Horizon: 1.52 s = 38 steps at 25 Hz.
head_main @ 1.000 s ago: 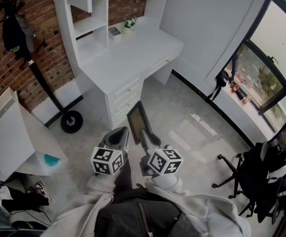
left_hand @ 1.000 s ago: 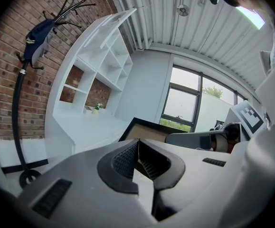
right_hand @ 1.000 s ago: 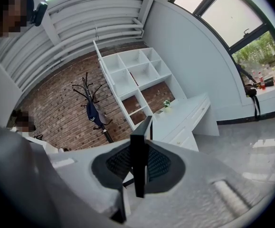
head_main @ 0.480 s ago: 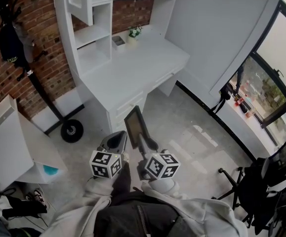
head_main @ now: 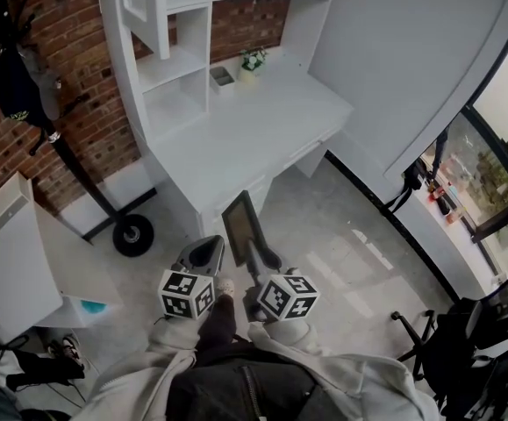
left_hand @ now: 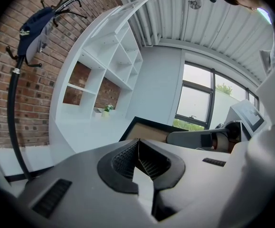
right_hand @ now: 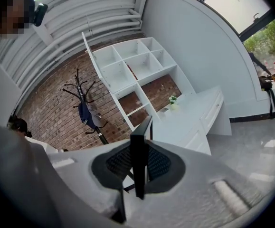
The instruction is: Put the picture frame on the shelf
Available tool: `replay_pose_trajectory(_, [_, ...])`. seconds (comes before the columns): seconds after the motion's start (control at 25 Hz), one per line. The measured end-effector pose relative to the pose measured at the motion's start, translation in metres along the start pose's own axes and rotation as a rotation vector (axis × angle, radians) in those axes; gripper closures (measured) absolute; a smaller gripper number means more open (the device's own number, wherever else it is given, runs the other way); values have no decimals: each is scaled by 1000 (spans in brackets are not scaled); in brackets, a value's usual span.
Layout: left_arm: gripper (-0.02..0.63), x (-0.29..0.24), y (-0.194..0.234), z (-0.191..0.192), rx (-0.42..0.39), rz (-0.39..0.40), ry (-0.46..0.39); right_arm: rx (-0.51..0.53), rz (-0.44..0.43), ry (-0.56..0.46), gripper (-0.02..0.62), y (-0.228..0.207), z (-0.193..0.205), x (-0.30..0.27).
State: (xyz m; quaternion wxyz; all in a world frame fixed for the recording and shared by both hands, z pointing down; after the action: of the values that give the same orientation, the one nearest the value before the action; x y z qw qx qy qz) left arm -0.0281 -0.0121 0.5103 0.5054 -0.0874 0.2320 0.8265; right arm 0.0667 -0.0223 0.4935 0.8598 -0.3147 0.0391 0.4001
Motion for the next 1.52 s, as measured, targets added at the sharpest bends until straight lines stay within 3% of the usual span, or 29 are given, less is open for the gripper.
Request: replay_pose_trajectory(1.52, [600,-153,129,-107,18,-37,1,-1,-43,31,552,-73,-118,-177])
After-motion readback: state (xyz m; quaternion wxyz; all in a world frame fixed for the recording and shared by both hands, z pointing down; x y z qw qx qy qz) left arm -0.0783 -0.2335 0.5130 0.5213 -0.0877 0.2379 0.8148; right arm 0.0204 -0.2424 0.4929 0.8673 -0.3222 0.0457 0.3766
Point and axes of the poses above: the fingertips, and each gripper's own axes: x backward along the fingers, y to its left, z out of its underside, the point moved 2 cm from there along x, backward along the fingers, and after that the axes turned 10 degrees about y, right-handed, at the moved point
